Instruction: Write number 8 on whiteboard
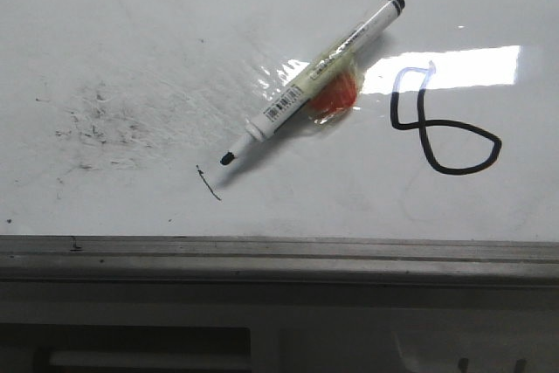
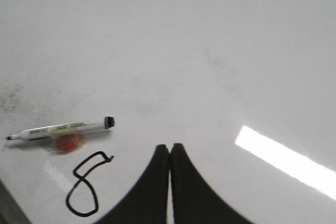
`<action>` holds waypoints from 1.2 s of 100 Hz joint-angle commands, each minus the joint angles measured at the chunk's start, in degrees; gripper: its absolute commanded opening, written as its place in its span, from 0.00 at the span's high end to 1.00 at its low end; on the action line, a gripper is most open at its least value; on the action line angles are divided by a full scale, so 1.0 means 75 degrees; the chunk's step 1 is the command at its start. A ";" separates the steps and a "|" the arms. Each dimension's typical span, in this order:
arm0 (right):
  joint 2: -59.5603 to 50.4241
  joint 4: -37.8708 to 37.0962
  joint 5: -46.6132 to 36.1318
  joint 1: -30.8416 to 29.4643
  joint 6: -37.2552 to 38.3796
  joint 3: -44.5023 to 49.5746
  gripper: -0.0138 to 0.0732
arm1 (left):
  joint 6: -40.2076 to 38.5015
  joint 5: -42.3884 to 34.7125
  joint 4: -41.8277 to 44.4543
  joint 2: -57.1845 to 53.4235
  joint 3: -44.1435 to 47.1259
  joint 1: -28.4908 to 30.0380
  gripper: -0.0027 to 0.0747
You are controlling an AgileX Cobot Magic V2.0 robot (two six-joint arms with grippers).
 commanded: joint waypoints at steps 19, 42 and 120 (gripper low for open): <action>0.0110 0.1722 -0.3247 -0.2952 0.0012 0.2205 0.92 | -0.0091 -0.0382 -0.0011 -0.0208 0.0312 0.0007 0.99; -0.0007 0.1740 -0.3817 -0.4017 0.0012 0.3126 0.92 | -0.0091 -0.0382 -0.0011 -0.0208 0.0312 0.0007 0.99; -0.0169 0.1740 -0.0691 -0.4037 0.0012 0.3127 0.92 | -0.0091 -0.0382 -0.0011 -0.0208 0.0312 0.0007 0.99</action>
